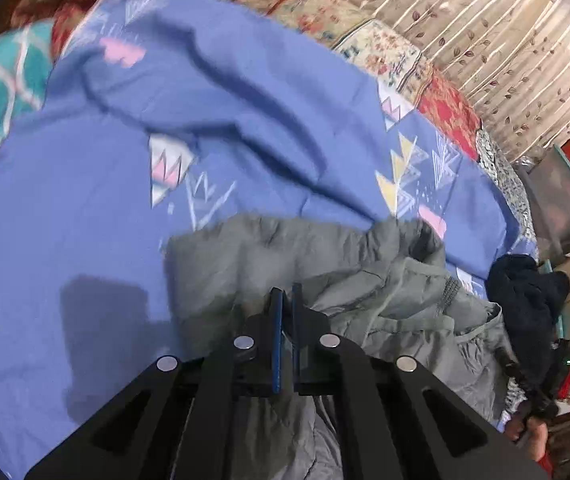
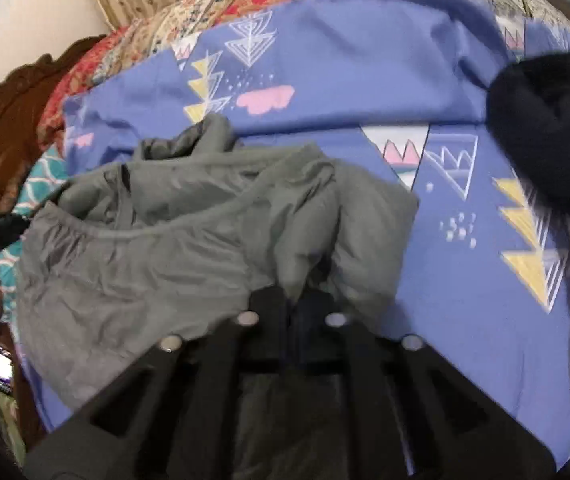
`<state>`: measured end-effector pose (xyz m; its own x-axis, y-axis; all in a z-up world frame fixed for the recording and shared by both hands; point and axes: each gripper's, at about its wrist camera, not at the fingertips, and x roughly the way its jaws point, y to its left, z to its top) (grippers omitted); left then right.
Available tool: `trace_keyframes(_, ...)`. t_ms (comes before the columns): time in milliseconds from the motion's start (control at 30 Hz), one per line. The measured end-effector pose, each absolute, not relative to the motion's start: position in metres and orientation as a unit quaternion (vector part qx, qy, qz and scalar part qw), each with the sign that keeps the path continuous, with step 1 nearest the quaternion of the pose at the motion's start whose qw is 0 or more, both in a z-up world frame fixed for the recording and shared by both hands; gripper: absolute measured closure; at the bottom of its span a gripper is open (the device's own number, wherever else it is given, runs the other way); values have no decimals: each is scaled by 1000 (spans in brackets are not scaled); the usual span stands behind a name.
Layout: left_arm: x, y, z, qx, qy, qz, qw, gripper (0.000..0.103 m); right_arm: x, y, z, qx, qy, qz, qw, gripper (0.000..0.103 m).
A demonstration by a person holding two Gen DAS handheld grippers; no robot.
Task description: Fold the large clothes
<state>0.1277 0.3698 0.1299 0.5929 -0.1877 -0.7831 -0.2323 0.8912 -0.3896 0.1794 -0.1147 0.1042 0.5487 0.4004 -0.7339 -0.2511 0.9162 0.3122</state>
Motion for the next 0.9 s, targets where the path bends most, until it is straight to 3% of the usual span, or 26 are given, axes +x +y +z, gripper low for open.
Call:
trace_keyframes(133, 165, 377, 138, -229, 433, 59, 870, 77, 208, -134, 113, 129, 401, 114, 900, 96)
trace_keyframes(167, 177, 376, 131, -210, 446, 85, 866, 76, 217, -132, 106, 109, 417, 80, 899, 72)
trace_keyframes(200, 191, 375, 119, -193, 475, 102, 852, 76, 227, -129, 93, 84, 443, 47, 891, 37)
trace_keyframes(233, 200, 375, 109, -188, 502, 109, 837, 76, 229, -128, 87, 74, 451, 41, 888, 32)
trace_keyframes(333, 211, 389, 91, -226, 547, 102, 799, 76, 214, -133, 99, 72, 413, 41, 907, 32)
trace_keyframes(467, 195, 409, 122, -277, 503, 70, 816, 76, 184, -125, 131, 51, 354, 58, 932, 32)
trace_keyframes(600, 171, 411, 175, -279, 432, 45, 856, 76, 159, -66, 164, 23, 321, 158, 933, 38)
trace_keyframes(733, 146, 368, 201, -253, 391, 16, 885, 76, 156, -1, 149, 3, 373, 271, 887, 38)
trace_keyframes(900, 132, 294, 154, -150, 428, -17, 891, 76, 186, 25, 87, -6, 450, 245, 859, 38)
